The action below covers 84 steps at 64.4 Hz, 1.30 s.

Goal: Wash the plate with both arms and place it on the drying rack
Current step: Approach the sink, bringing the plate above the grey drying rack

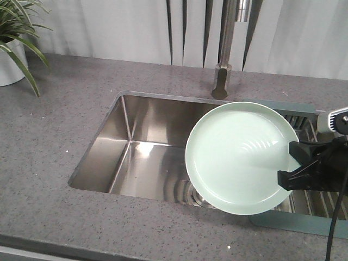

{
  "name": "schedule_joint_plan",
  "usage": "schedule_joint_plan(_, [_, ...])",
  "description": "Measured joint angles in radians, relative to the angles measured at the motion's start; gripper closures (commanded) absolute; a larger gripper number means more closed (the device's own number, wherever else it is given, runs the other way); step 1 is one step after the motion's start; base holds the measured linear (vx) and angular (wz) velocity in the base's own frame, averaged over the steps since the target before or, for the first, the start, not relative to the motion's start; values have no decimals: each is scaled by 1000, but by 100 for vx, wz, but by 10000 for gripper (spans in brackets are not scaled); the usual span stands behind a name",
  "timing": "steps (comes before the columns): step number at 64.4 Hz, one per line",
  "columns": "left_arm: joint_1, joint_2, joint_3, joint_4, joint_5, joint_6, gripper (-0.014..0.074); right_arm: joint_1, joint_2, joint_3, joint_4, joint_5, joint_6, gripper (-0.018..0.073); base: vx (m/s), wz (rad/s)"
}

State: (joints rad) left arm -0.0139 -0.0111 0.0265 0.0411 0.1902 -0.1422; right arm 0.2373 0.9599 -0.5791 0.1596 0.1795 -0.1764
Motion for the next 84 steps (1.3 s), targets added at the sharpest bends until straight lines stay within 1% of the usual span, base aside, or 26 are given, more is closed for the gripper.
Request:
schedule_joint_plan(47, [0, 0, 0, 0, 0, 0, 593, 0, 0, 0, 0, 0, 0, 564, 4, -18])
schedule_joint_plan(84, [0, 0, 0, 0, 0, 0, 593, 0, 0, 0, 0, 0, 0, 564, 2, -7])
